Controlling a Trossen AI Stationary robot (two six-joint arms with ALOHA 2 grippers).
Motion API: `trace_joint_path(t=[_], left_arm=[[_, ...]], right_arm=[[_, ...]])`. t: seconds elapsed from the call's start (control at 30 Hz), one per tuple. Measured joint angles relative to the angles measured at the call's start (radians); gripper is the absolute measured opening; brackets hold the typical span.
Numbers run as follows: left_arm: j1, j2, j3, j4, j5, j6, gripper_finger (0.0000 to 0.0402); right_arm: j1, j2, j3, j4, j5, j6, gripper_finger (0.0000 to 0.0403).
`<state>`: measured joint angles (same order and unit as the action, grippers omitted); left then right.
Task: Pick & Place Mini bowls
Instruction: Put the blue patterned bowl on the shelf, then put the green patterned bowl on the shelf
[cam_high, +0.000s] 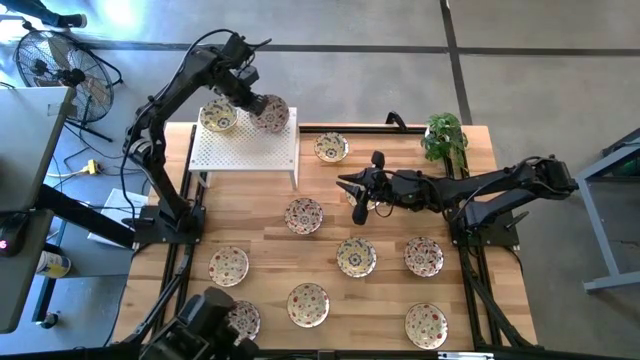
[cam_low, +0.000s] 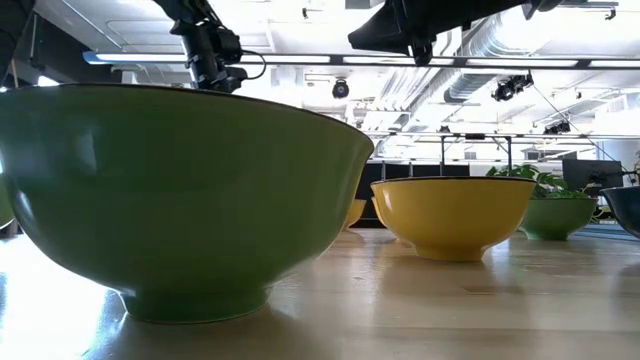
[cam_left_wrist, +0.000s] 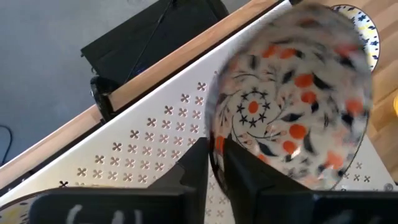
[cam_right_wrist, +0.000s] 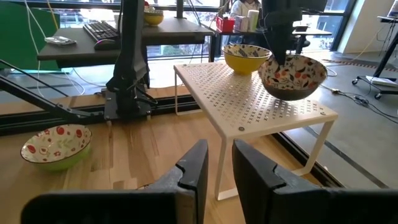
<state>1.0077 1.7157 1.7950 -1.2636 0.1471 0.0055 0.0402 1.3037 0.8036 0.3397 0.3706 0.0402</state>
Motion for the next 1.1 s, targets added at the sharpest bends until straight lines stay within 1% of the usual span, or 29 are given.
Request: trace_joint_path(t=[0.3,0.47,0.7,0.83,0.9,0.97,1.03,1.1], left_arm=[[0.000,-0.015,0.003,-0.007,-0.028,0.028,0.0088],[0.000,-0.016,0.056,-0.049,-0.046,0.055,0.0100],[-0.002,-0.031,0.071,-0.079,-0.025,0.084,0.0098],[-0.027,-0.078,0.071,-0.064,-0.036,0.114,0.0074],[-0.067,-0.124,0.042,0.000,-0.037,0.126,0.0054],[-0.123,-0.188,-0.027,0.107,-0.027,0.129,0.0029],[-0.194,-0.259,-0.123,0.247,-0.023,0.129,0.0008],[-0.269,-0.333,-0.250,0.406,-0.018,0.122,0.0006]], right_arm=[[0.000,0.000,0.000,0.001,0.000,0.000,0.0062],[0.000,0.000,0.000,0.001,0.000,0.000,0.0062],[0.000,0.000,0.000,0.001,0.000,0.000,0.0062],[0.000,0.000,0.000,0.001,0.000,-0.026,0.0062],[0.000,0.000,0.000,0.001,0.002,-0.045,0.0062],[0.000,0.000,0.000,0.001,0.011,-0.058,0.0061],[0.000,0.000,0.000,-0.004,0.030,-0.068,0.0061],[-0.002,0.000,0.000,-0.015,0.050,-0.068,0.0061]])
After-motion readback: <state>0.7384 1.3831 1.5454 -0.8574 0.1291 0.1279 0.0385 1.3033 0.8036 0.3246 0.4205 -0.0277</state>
